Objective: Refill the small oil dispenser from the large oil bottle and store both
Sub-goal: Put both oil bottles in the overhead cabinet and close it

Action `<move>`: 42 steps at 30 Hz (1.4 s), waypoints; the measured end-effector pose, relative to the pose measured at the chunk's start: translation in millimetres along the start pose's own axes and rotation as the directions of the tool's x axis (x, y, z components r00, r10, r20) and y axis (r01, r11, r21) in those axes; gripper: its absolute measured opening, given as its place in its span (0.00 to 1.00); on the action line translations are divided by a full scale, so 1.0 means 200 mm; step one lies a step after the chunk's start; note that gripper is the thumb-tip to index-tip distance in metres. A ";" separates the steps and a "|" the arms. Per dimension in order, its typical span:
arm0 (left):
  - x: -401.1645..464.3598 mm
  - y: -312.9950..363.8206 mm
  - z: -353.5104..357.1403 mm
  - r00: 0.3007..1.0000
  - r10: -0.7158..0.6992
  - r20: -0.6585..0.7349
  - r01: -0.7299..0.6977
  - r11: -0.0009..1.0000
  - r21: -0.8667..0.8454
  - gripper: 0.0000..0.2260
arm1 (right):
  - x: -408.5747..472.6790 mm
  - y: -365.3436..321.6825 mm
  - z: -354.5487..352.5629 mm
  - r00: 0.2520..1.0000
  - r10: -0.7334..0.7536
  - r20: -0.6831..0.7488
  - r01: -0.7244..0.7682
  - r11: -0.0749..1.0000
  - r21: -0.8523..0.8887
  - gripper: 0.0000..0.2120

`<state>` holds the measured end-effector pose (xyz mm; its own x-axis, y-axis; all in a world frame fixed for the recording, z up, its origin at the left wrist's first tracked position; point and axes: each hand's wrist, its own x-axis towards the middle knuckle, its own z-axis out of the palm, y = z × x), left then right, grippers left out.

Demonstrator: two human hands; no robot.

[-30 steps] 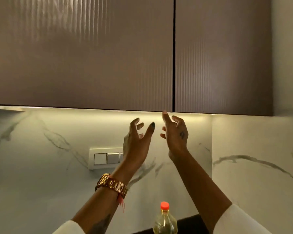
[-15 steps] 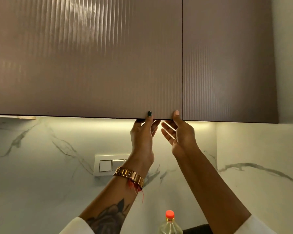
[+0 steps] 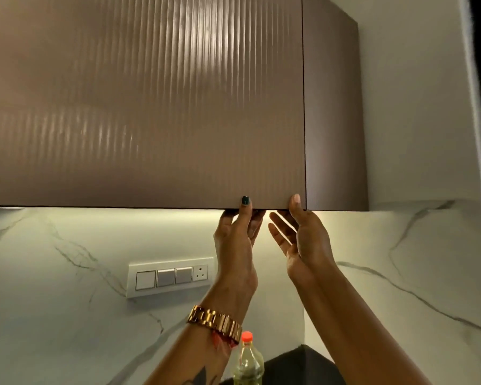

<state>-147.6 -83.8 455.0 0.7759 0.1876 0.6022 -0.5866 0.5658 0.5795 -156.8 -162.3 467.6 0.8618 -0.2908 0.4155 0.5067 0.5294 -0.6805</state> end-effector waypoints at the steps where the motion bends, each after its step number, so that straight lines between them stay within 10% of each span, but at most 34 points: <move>1: -0.04 0.02 0.01 1.000 -0.008 0.007 0.008 1.000 -0.015 0.04 | -0.05 -0.03 0.00 1.000 -0.016 -0.008 0.016 1.000 -0.012 0.07; 19: -0.70 0.63 0.09 0.993 -0.075 0.095 0.093 0.974 -0.204 0.09 | -0.95 -0.41 0.11 0.977 -0.209 0.049 0.214 0.966 -0.145 0.07; 42: -1.15 1.47 -0.31 0.982 -0.153 0.107 0.157 0.987 -0.023 0.13 | -1.92 -0.41 0.70 0.878 -0.438 0.194 0.478 0.824 -0.304 0.08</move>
<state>-484.7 88.1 452.9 0.8274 0.0118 0.5614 -0.4524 0.6063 0.6540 -532.1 17.2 448.5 0.5308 -0.3323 0.7796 0.8361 0.0550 -0.5458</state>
